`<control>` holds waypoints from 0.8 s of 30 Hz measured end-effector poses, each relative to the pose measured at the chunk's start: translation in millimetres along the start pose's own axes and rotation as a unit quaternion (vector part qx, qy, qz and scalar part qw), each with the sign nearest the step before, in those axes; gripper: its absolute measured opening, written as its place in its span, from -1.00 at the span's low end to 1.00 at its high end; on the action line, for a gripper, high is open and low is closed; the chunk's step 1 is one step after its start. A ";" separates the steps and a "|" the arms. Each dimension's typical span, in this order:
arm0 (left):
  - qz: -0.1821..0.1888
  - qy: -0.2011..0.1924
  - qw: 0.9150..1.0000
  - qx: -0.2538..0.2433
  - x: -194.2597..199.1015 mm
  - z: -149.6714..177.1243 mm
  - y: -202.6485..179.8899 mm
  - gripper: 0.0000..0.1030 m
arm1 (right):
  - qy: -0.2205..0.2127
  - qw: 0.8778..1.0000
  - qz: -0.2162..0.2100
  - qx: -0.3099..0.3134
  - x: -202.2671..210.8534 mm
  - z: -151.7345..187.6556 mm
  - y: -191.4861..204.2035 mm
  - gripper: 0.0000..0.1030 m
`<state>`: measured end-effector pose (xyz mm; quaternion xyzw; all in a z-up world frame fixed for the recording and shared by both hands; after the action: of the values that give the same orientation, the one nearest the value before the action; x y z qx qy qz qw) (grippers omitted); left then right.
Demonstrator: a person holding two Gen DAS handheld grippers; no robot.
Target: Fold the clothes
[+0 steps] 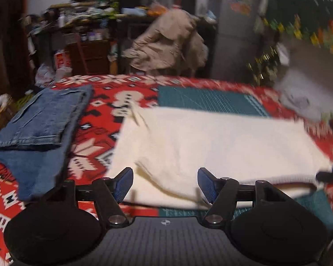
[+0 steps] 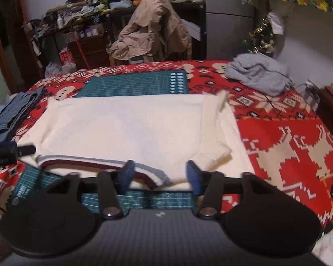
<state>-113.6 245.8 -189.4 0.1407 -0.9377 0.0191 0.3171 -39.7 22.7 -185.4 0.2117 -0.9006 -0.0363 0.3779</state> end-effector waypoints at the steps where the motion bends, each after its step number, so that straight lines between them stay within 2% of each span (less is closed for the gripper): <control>1: 0.011 -0.008 1.000 0.012 2.3 -1.0 5.0 0.23 | -0.001 1.000 -0.005 0.004 1.3 -2.5 7.3 0.69; 6: 0.045 -0.012 0.994 0.101 1.4 0.2 26.1 0.23 | -0.012 0.998 -0.042 0.040 0.7 -18.1 56.4 0.98; 8: 0.051 -0.008 0.990 0.133 -1.1 1.3 33.9 0.23 | -0.014 0.997 -0.046 0.056 -6.4 -23.4 76.4 0.98; 10: 0.036 0.014 0.989 0.139 -10.8 4.8 38.4 0.05 | -0.013 0.996 -0.056 0.071 -14.9 -27.5 95.3 0.99; 13: 0.066 0.021 0.983 0.169 -21.0 8.3 39.9 -0.28 | -0.011 0.992 -0.077 0.101 -29.4 -32.3 121.6 0.99; 17: 0.086 0.024 0.979 0.185 -33.4 10.3 39.6 -0.49 | -0.015 0.983 -0.089 0.158 -47.2 -33.6 153.7 0.96; 18: 0.093 0.025 0.976 0.194 -36.1 10.8 40.1 -0.60 | -0.007 0.983 -0.094 0.158 -52.2 -32.3 158.0 0.92; 20: 0.098 0.028 0.973 0.208 -41.3 11.9 43.1 -0.63 | 0.007 0.982 -0.103 0.160 -62.3 -29.8 166.7 0.46; 21: 0.098 0.029 0.972 0.214 -43.8 12.7 45.0 -0.65 | 0.015 0.981 -0.108 0.161 -67.3 -28.5 171.0 0.33; 22: 0.099 0.030 0.970 0.220 -45.9 13.3 46.8 -0.70 | 0.022 0.980 -0.112 0.162 -72.2 -27.2 175.3 -0.02; 23: 0.100 0.029 0.969 0.226 -46.8 13.5 48.3 -0.74 | 0.030 0.979 -0.117 0.163 -77.2 -25.9 179.7 -0.49; 24: 0.099 0.027 0.968 0.228 -46.6 13.4 49.5 -0.82 | 0.037 0.978 -0.121 0.164 -82.1 -24.7 184.0 -0.66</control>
<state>-99.8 303.3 -225.4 0.1156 -0.9089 0.2675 0.2984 -36.4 225.6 -181.0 0.3797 -0.8473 0.0741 0.3639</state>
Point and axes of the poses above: each gripper's, at about its wrist camera, not at the fingertips, and x roughly against the way its jaws point, y to its left, z to its underside, the point moved 8 cm from there along -x, roughly the way its jaws point, and after that the axes turned 11 degrees about -x, right-handed, at the moved point
